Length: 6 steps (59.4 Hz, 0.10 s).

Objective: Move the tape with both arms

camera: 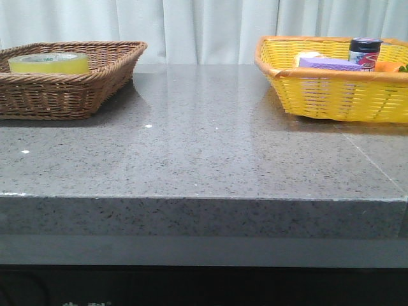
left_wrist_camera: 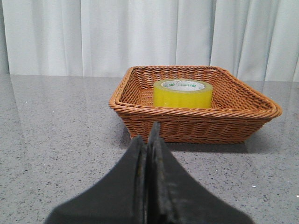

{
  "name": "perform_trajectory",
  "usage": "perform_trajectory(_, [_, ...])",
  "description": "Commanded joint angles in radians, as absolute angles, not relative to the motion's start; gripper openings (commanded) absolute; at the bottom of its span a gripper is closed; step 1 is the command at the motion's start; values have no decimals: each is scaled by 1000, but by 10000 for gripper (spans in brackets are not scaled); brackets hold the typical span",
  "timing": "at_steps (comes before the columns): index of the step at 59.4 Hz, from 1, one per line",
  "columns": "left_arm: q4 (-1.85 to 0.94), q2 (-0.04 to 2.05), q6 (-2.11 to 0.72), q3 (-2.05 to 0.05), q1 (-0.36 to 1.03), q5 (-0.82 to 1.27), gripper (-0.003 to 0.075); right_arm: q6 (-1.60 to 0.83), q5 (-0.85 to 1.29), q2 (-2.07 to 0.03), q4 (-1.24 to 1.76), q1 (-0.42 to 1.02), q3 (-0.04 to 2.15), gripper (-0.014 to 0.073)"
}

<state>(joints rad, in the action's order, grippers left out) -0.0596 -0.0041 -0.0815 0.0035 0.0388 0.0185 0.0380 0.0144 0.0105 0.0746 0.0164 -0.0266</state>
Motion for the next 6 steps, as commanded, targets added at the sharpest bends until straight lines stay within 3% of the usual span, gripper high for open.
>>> perform_trajectory(1, [-61,-22,-73,10,39,-59,-20,37,-70,33,63,10,-20,-68])
perform_trajectory(6, [-61,-22,-73,10,39,-59,-20,37,-70,33,63,10,-20,-68])
